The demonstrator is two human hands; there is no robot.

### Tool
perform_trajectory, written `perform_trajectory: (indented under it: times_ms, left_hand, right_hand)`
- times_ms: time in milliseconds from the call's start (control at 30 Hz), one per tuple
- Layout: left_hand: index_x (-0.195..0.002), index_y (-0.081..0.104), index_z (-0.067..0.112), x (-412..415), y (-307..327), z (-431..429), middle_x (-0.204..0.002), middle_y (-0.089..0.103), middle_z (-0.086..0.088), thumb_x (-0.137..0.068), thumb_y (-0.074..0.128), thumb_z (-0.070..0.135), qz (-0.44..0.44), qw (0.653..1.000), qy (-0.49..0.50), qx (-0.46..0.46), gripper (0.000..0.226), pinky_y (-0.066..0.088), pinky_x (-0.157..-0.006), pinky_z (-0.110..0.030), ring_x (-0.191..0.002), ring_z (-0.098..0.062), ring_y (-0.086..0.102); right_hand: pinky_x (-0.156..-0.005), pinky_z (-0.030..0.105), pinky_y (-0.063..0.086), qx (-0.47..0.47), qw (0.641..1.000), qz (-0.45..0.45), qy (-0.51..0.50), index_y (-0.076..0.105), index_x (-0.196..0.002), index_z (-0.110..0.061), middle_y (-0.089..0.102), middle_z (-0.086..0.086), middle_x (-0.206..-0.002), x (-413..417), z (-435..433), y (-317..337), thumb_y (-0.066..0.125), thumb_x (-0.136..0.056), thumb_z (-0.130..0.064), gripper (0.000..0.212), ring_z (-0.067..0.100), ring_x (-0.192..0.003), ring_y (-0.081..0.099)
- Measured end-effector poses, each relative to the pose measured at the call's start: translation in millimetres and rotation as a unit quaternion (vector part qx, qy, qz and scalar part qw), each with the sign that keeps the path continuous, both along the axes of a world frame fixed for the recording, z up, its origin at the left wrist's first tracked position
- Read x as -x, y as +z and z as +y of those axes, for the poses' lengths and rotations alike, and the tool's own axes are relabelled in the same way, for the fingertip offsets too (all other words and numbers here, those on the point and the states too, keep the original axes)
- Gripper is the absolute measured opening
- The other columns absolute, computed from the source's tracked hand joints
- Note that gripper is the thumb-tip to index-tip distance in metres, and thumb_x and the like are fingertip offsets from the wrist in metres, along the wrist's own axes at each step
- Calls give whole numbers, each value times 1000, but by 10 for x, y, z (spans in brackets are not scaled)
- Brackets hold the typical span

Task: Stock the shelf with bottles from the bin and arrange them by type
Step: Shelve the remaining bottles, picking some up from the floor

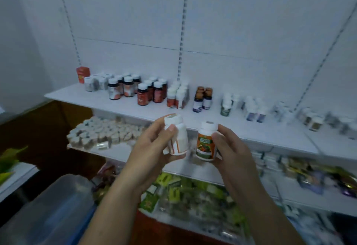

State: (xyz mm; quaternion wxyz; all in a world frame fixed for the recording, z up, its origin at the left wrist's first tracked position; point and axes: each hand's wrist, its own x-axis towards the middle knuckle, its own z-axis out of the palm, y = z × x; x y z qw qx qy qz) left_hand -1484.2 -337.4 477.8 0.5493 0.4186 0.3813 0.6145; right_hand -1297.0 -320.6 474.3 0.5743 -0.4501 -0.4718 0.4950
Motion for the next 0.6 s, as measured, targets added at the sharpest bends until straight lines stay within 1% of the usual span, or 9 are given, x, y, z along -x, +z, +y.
perform_trajectory:
  times_ms: [100,200,267,333,400,433,467,533,600]
  left_hand:
    - [-132,68,19,-921,11,201,-129,74,1,-85,72,26,-9,998,-57,-8,47,60,-80,-37,-106,-20,73]
    - [-133,70,23,-1722,-19,349,-118,75,0,-76,78,30,-8,994,-106,-12,58,58,-79,-34,-102,-19,73]
    - [-136,69,28,-2141,-32,453,-121,74,-1,-80,75,30,-7,990,-139,-12,57,58,-80,-33,-107,-21,73]
    - [-141,66,29,-2573,-33,576,-130,71,-4,-86,71,27,-15,983,-183,-5,56,58,-84,-36,-113,-25,71]
    - [-143,64,26,-2974,-21,704,-134,70,-8,-90,67,23,-28,976,-215,2,53,60,-85,-39,-116,-28,71]
    - [-142,64,23,-3158,-11,774,-135,70,-10,-91,65,22,-31,974,-225,4,51,61,-84,-39,-117,-30,71]
    - [-141,64,21,-3328,-4,854,-134,71,-11,-93,63,21,-37,971,-235,7,49,62,-82,-39,-116,-30,71]
    - [-142,62,19,-3635,3,1022,-130,73,-12,-95,59,20,-57,963,-264,13,46,62,-75,-38,-109,-29,74]
    - [-143,58,20,-3893,-10,1212,-128,73,-13,-99,54,19,-85,949,-304,25,44,61,-70,-38,-103,-31,74]
  right_hand:
    - [-83,40,62,-8,999,16,-40,68,-115,-33,77,-21,-97,-946,-22,41,62,-101,-21,19,8,-93,76]
    - [-90,46,62,-2,997,18,-76,68,-110,-37,77,-21,-96,-1785,-76,46,62,-101,-22,19,9,-94,76]
    - [-95,49,60,-1,995,16,-103,68,-108,-41,77,-21,-95,-2222,-101,36,67,-97,-24,19,10,-96,75]
    - [-99,51,58,-1,992,6,-129,71,-105,-46,76,-21,-101,-2623,-147,22,74,-87,-37,20,11,-101,74]
    - [-101,53,56,-1,989,5,-145,72,-108,-51,75,-15,-114,-2972,-151,3,80,-69,-54,40,14,-110,72]
    - [-102,53,55,-3,987,14,-157,72,-110,-52,74,-13,-118,-3130,-129,-7,81,-63,-59,49,16,-114,71]
    - [-102,52,55,-9,985,19,-171,73,-109,-52,74,-13,-119,-3265,-96,-16,81,-61,-59,49,17,-116,70]
    - [-101,50,56,-24,979,27,-202,73,-103,-52,76,-15,-112,-3508,-1,-40,78,-69,-49,35,17,-112,71]
    - [-101,53,56,-27,973,24,-226,71,-111,-47,76,-14,-112,-3697,122,-51,75,-73,-45,39,18,-113,71]
